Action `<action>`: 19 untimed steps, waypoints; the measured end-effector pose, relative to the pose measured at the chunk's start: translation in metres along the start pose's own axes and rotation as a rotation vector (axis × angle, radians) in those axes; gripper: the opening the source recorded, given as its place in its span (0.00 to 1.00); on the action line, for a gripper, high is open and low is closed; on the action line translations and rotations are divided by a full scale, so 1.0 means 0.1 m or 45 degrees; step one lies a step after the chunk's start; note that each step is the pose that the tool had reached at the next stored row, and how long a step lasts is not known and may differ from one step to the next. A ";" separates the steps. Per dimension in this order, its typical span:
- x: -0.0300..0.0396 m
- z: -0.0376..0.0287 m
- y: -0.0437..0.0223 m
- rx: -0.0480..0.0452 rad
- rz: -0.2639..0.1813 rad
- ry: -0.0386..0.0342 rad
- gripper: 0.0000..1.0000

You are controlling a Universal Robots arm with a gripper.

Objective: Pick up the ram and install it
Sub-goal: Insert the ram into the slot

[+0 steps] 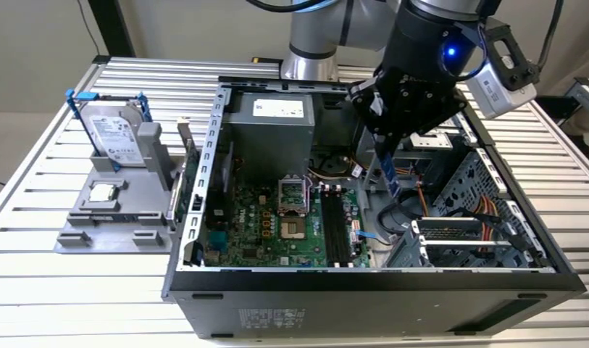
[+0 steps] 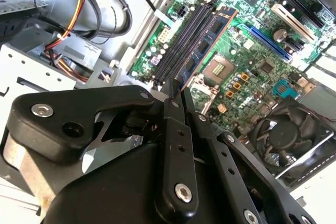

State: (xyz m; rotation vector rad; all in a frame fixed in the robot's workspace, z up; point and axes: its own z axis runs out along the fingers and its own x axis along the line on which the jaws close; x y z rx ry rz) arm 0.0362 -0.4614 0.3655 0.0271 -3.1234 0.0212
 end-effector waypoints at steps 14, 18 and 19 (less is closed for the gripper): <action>-0.020 0.040 -0.029 0.000 0.000 0.0000 0.00; -0.025 0.047 -0.029 0.000 0.000 0.0000 0.00; -0.028 0.049 -0.029 0.000 0.000 0.0000 0.00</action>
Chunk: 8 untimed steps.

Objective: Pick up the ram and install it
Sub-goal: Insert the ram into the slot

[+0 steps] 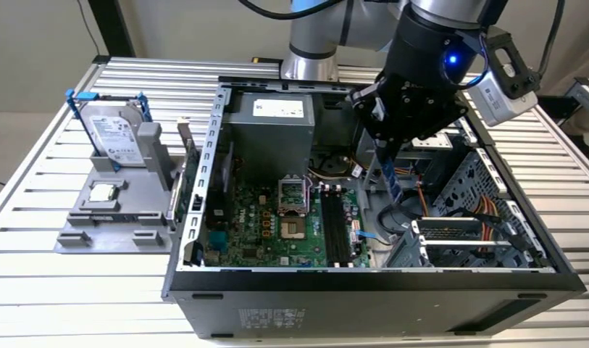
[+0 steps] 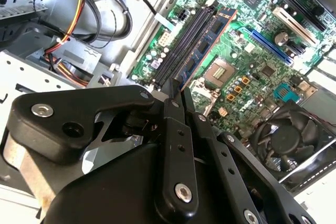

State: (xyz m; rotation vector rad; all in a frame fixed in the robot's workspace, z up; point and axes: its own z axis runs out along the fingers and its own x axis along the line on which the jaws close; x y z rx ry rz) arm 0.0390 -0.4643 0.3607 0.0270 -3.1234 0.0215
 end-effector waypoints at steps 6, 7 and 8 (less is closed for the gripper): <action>-0.014 0.019 0.000 0.000 0.000 0.0000 0.00; -0.017 0.022 0.000 0.001 0.000 0.0001 0.00; -0.019 0.028 0.000 0.001 0.000 0.0001 0.00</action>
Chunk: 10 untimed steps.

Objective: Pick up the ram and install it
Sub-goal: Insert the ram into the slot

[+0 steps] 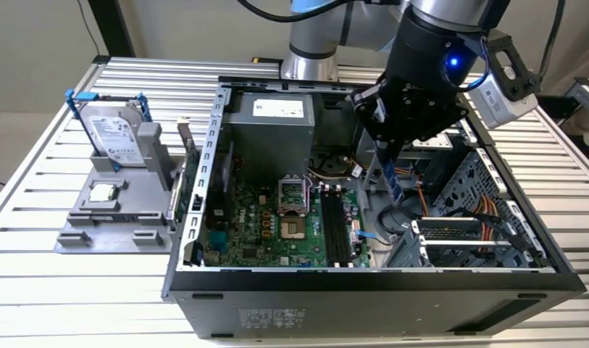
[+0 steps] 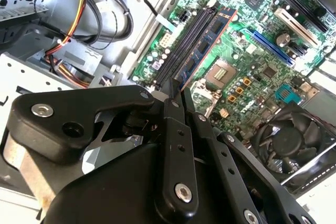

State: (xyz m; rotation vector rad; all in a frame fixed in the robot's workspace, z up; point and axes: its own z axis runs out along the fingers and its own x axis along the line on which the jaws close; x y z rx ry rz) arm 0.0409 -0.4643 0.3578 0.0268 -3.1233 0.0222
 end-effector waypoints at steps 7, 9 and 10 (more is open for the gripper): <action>-0.014 0.054 0.001 0.001 0.000 0.0001 0.00; -0.019 0.075 0.001 0.001 0.000 0.0000 0.00; -0.022 0.085 0.001 0.001 0.000 0.0000 0.00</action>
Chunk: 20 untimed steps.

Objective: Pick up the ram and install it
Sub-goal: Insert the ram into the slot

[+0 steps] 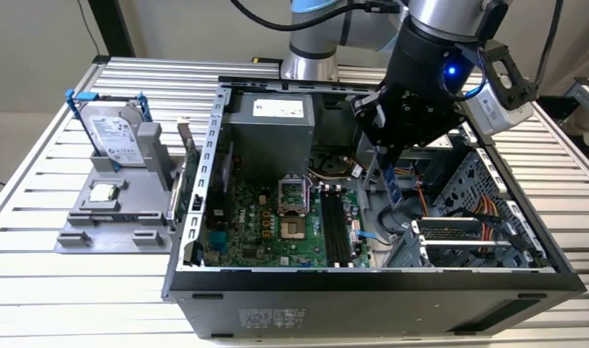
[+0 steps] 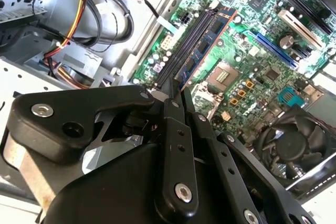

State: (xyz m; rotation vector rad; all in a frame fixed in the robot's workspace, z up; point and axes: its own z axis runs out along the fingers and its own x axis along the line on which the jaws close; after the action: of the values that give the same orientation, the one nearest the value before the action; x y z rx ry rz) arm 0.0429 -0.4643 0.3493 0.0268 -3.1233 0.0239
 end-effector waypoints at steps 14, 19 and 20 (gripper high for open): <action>-0.058 0.131 0.001 0.000 0.052 0.0002 0.00; -0.063 0.171 0.002 -0.001 0.097 0.0007 0.00; -0.064 0.181 0.002 -0.001 0.100 0.0002 0.00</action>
State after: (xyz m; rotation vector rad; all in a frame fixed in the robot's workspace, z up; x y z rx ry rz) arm 0.0489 -0.4643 0.3311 -0.0958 -3.1224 0.0241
